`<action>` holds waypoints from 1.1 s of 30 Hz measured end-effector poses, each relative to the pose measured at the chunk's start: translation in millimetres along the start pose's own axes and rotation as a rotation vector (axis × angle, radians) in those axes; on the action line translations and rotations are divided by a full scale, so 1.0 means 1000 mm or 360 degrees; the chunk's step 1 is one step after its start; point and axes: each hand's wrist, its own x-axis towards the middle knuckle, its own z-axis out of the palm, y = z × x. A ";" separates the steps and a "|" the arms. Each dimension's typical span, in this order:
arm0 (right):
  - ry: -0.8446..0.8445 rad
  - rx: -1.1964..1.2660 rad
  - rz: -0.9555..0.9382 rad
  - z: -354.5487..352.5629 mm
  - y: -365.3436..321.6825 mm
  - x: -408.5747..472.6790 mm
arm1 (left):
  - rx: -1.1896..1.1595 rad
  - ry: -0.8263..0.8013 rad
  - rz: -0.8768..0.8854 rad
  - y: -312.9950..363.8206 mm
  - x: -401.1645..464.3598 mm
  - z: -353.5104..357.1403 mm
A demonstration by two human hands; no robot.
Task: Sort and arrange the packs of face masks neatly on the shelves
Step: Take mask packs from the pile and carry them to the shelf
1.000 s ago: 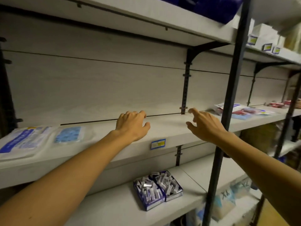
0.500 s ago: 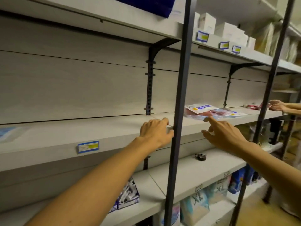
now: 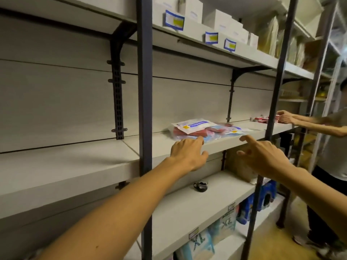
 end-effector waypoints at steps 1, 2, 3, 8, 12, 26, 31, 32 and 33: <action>-0.0005 -0.0002 0.0013 0.003 0.011 0.012 | 0.0012 0.0003 0.0015 0.003 0.014 0.006; -0.0022 -0.0004 0.0016 0.007 0.019 0.025 | 0.0024 0.0007 0.0022 0.004 0.029 0.011; -0.0044 -0.0017 0.0002 0.012 0.027 0.038 | 0.0030 0.0007 0.0016 0.004 0.043 0.015; -0.0041 -0.0117 -0.0118 0.033 0.062 0.102 | 0.0084 -0.0003 -0.0099 -0.007 0.116 0.038; -0.0064 -0.0122 -0.0125 0.046 0.095 0.136 | 0.0130 -0.0061 -0.0183 -0.009 0.159 0.061; -0.0179 -0.0012 -0.0065 0.086 0.254 0.197 | 0.0211 -0.0138 -0.0303 0.073 0.258 0.145; -0.0250 0.0153 -0.0086 0.099 0.307 0.219 | 0.0258 -0.0137 -0.0427 0.094 0.285 0.158; -0.0252 0.0192 -0.0098 0.103 0.314 0.223 | 0.0256 -0.0131 -0.0460 0.097 0.289 0.163; -0.0260 0.0227 -0.0115 0.109 0.320 0.226 | 0.0263 -0.0135 -0.0488 0.099 0.291 0.169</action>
